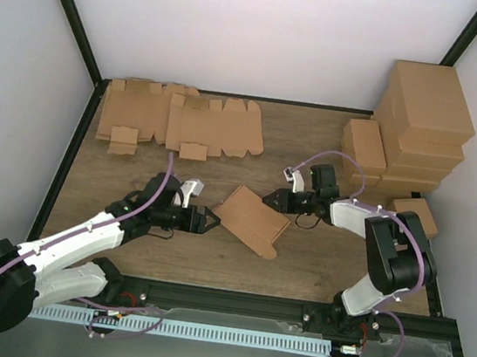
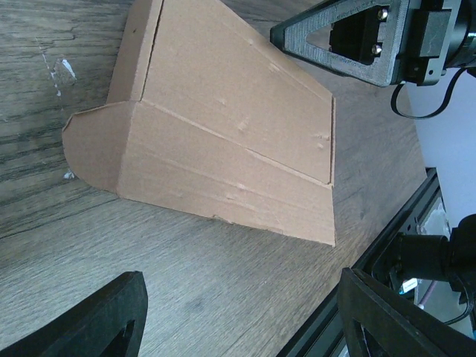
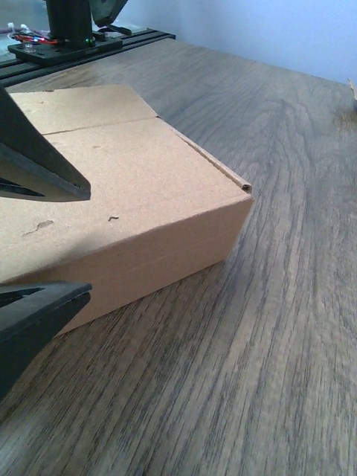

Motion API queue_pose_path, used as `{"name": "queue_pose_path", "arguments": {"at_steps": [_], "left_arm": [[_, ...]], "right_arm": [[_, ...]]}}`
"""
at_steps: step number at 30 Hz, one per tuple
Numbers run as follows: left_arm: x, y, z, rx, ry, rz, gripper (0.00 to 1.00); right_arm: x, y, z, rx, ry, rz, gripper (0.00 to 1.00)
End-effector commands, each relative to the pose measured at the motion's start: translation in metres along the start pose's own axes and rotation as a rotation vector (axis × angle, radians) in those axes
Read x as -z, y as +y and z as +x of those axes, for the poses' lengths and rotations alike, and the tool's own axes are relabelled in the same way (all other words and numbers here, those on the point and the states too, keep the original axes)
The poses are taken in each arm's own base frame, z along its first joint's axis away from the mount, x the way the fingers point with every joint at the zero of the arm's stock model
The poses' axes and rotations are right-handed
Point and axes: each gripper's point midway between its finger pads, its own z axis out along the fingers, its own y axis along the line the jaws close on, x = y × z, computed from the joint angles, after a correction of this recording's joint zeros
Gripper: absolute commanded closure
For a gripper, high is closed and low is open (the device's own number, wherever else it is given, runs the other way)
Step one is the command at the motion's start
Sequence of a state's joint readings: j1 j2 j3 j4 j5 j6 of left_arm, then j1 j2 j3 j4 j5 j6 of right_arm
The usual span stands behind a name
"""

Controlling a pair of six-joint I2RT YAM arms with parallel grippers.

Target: Fold the paper box

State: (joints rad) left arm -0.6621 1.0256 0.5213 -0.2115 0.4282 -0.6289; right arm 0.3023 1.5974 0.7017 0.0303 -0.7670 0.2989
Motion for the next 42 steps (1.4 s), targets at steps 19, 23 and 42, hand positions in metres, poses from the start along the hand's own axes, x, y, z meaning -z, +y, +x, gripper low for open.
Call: {"name": "queue_pose_path", "arguments": {"at_steps": [19,23,42], "left_arm": [[-0.004,-0.004,-0.003,-0.005,0.012,0.008,0.27],[0.003,-0.018,-0.009,0.013,-0.018,0.059,0.27],[-0.047,-0.030,-0.043,-0.053,-0.017,0.104,0.28]], "right_arm": [[-0.006,-0.022,0.012,-0.040,0.022,-0.012,0.81],[-0.007,-0.036,0.012,-0.092,0.018,0.007,0.84],[-0.004,-0.058,-0.018,-0.168,-0.034,-0.006,0.80]]}}
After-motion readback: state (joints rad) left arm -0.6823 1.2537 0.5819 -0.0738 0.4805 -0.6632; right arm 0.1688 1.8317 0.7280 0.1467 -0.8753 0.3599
